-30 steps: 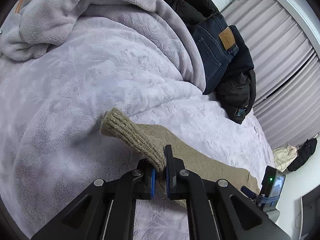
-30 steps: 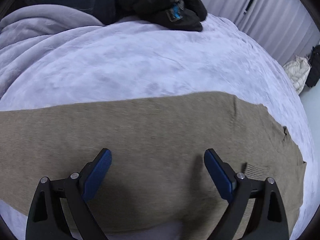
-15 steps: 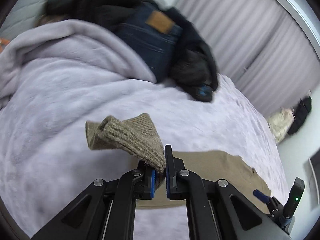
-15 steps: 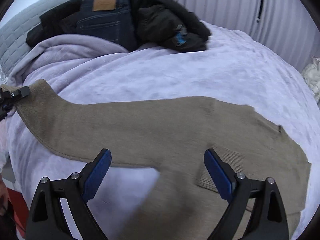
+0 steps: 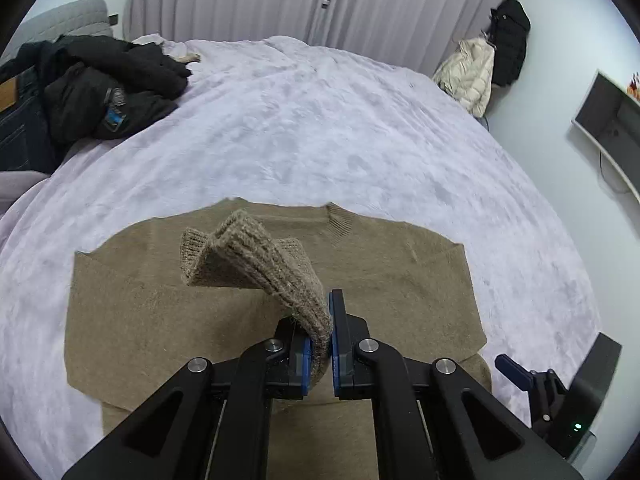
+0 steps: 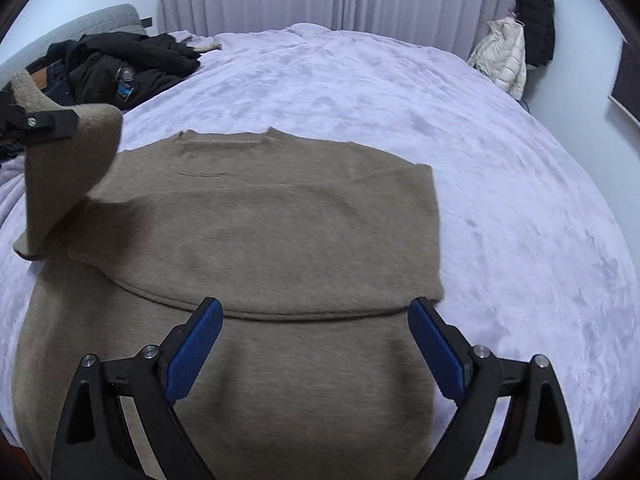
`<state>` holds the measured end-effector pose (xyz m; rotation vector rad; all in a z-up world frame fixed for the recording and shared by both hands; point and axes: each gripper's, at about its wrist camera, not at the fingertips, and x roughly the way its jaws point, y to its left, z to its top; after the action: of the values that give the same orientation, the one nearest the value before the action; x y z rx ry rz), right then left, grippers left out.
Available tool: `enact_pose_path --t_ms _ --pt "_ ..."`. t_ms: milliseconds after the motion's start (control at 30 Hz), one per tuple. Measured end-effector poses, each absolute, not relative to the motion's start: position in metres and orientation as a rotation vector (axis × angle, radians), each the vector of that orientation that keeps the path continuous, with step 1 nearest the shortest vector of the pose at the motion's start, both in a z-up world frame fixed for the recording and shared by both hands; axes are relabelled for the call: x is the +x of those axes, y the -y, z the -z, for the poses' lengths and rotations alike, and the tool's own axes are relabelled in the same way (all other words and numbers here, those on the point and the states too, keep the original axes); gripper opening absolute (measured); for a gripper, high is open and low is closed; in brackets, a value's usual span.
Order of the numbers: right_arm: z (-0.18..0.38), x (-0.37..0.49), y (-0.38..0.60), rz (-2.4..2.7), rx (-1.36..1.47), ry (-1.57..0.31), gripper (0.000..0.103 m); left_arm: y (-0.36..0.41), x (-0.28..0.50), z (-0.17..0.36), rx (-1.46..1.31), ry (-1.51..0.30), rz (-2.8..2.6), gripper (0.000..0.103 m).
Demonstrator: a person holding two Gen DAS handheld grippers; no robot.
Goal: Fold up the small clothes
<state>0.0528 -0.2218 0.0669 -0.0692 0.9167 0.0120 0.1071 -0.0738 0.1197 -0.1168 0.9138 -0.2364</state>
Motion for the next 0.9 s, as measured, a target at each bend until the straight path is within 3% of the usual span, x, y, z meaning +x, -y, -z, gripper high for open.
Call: enact_pose_path --t_ms 300,567,667,700,733,767,800,900 --pt "-0.044 0.045 0.276 -0.026 0.052 -0.934 0.095 0.145 0.126 -0.053 -0.044 -1.018 0.251 0.008" --pt "-0.037 0.041 0.295 -0.027 0.146 -0.916 0.095 0.174 0.117 -0.087 0.002 -0.951 0.295 0.008" --pt "-0.032 0.040 0.299 -0.026 0.164 -0.921 0.095 0.184 0.126 -0.075 0.023 -1.009 0.302 0.009" --pt "-0.031 0.040 0.300 -0.025 0.167 -0.923 0.095 0.186 0.130 -0.063 0.033 -1.050 0.301 0.014" --pt "-0.030 0.040 0.301 -0.027 0.171 -0.922 0.095 0.187 0.132 -0.052 0.038 -1.090 0.299 0.043" --pt "-0.030 0.041 0.302 -0.030 0.174 -0.920 0.095 0.187 0.134 -0.046 0.037 -1.110 0.291 0.063" --pt "-0.031 0.040 0.302 -0.031 0.178 -0.919 0.095 0.184 0.132 -0.041 0.026 -1.110 0.283 0.097" --pt "-0.034 0.037 0.305 -0.032 0.189 -0.911 0.095 0.175 0.121 -0.051 -0.019 -1.042 0.317 0.101"
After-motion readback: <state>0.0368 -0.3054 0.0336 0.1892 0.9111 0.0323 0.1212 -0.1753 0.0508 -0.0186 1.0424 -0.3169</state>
